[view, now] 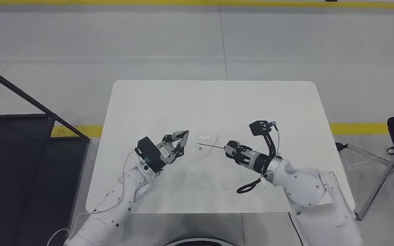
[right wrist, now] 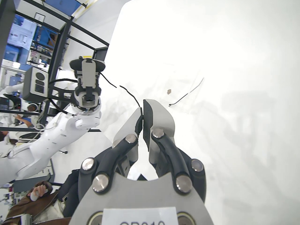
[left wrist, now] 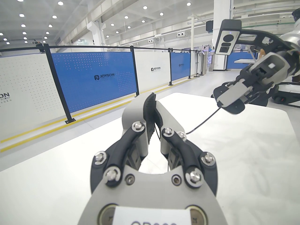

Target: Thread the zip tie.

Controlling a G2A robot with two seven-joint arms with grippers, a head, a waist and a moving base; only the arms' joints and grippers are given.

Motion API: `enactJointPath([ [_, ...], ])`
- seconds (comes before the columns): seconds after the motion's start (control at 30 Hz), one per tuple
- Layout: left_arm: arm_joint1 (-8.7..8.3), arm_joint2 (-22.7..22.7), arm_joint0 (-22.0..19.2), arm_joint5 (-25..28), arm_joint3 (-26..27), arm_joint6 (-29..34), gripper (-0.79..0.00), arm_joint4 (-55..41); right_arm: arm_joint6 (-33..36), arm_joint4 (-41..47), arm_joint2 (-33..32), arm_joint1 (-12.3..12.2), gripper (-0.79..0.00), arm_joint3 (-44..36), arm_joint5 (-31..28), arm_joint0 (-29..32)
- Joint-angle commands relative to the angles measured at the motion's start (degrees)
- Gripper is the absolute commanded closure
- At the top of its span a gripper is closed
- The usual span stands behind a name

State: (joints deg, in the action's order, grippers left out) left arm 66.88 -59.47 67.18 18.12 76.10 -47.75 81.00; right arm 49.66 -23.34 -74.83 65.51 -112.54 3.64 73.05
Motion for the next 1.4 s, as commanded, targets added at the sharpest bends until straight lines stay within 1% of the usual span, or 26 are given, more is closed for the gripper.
enactJointPath([
  [0.0, 0.10, 0.2, -0.3, -0.4, -0.7, -1.2, 0.000, 1.4, 1.8, 3.2, -1.1, -0.1, 0.000, 0.3, -0.5, -0.1],
  [0.13, 0.19, 0.6, -0.9, -0.6, -2.2, -2.9, 0.000, 4.3, 4.0, 6.1, -2.9, -0.5, 0.000, 0.3, -0.9, 0.3],
  [0.2, 0.30, 0.7, -1.0, -0.7, -2.7, -3.2, 0.000, 4.3, 4.2, 7.4, -3.6, -0.6, 0.000, 0.0, -0.7, 0.7],
  [0.73, 0.30, 0.7, -1.0, -0.7, -2.7, -3.2, 0.000, 4.3, 3.9, 7.9, -4.2, -0.7, 0.000, -0.8, -0.2, 1.5],
  [0.8, 0.35, 0.6, -0.6, -1.6, -1.7, -2.2, 0.000, 4.4, 1.7, 7.9, -4.0, -0.7, 0.000, -0.7, 0.6, 2.0],
  [0.9, 0.41, 0.3, -0.1, -2.1, -1.0, -2.5, 0.000, 4.5, 1.0, 9.1, -3.5, -0.6, 0.000, -0.9, 2.8, 1.9],
  [1.03, 0.53, 0.5, 0.0, -2.7, -1.2, -4.0, 0.000, 5.9, 2.0, 10.3, -2.7, -0.6, 0.000, -0.7, 5.3, 0.9],
  [1.17, 0.77, 1.1, -0.2, -6.8, -2.0, -5.4, 0.000, 9.8, 2.4, 11.7, -1.6, -0.5, 0.000, -0.2, 7.5, -0.3],
  [1.23, 0.96, 1.6, -0.2, -8.1, -2.4, -6.0, 0.000, 10.9, 3.5, 12.9, -1.1, -0.5, 0.000, 0.1, 7.5, -1.0],
  [1.37, 1.34, 2.3, -0.7, -8.9, -3.4, -6.7, 0.000, 11.6, 4.7, 14.9, -1.3, -0.6, 0.000, 1.3, 7.1, -2.1],
])
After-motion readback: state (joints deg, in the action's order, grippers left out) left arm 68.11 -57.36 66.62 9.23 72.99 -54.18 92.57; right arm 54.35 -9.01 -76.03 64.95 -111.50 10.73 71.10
